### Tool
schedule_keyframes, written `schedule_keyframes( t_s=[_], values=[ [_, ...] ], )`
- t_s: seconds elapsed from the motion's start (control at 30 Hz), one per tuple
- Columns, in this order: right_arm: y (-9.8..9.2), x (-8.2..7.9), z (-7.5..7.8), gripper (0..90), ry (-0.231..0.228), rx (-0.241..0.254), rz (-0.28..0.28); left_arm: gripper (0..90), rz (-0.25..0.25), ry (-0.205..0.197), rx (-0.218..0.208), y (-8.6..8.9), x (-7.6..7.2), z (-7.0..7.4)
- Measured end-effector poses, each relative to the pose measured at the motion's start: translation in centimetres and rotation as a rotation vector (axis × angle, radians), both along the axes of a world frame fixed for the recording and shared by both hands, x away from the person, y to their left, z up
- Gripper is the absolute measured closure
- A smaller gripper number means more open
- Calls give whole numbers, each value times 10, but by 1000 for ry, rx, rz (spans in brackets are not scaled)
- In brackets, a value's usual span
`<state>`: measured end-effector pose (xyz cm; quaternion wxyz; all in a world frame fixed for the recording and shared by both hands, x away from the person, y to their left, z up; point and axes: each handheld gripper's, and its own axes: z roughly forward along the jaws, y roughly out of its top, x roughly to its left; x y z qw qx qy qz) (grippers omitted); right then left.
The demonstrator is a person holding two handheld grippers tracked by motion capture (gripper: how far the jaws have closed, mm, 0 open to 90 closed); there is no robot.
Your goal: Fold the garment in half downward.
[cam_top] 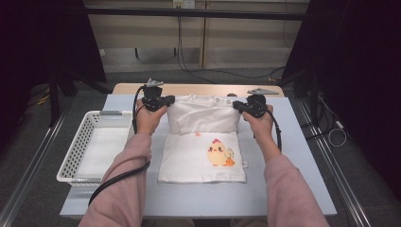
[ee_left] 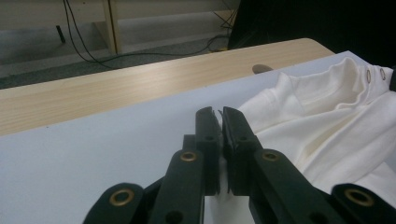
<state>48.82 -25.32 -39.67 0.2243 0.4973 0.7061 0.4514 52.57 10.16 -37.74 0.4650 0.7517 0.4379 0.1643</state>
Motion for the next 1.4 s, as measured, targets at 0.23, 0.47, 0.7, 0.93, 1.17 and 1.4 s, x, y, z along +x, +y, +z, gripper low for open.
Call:
schedule_keyframes(
  t_s=[0.23,0.47,0.7,0.93,1.17,1.4],
  values=[
    [0,-6,0,848,3,5,3,861,5,5,-6,1,-4,-2],
    [1,-13,-1,847,3,12,6,861,-3,8,-3,2,-9,-3],
    [2,-18,-2,847,2,7,10,861,-10,8,9,3,-13,-5],
    [2,-21,-3,847,0,7,21,861,-13,15,1,3,-17,-4],
    [2,-25,-3,847,2,16,20,861,-21,14,9,4,-20,-4],
    [2,-30,-4,847,3,19,26,861,-20,12,10,4,-23,-5]
  ],
)
